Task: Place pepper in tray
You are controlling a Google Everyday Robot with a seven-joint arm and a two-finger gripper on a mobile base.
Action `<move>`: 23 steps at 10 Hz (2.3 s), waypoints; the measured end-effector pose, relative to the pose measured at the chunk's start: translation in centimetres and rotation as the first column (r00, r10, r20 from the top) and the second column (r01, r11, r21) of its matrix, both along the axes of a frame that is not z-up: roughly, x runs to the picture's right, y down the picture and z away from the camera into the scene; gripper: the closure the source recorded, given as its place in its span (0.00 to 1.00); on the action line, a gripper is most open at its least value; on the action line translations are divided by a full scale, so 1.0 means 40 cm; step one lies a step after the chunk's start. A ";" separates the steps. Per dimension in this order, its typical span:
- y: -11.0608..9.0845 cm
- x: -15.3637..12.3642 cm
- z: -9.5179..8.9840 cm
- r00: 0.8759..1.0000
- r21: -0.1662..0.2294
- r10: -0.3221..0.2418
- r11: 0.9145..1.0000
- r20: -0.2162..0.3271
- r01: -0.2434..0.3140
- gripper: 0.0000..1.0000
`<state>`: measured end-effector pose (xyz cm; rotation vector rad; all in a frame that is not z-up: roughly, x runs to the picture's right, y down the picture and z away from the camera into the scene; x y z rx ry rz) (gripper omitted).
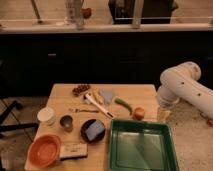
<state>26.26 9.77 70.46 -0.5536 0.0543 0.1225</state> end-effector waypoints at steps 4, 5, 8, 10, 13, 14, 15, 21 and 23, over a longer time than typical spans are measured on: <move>-0.022 -0.039 0.043 0.997 0.037 0.076 0.996 -0.034 -0.075 0.20; -0.023 -0.041 0.044 0.997 0.036 0.075 0.997 -0.033 -0.074 0.20; -0.021 -0.039 0.042 0.996 0.034 0.080 0.996 -0.033 -0.078 0.20; -0.023 -0.037 0.043 0.995 0.043 0.095 0.995 -0.034 -0.094 0.20; -0.047 -0.074 0.094 0.951 0.106 0.289 0.955 -0.108 -0.278 0.20; -0.060 -0.089 0.124 0.930 0.118 0.346 0.936 -0.123 -0.332 0.20; -0.066 -0.105 0.154 0.910 0.121 0.395 0.917 -0.128 -0.381 0.20; -0.064 -0.129 0.191 0.880 0.101 0.458 0.888 -0.129 -0.448 0.20; -0.064 -0.126 0.190 0.878 0.103 0.462 0.886 -0.128 -0.451 0.20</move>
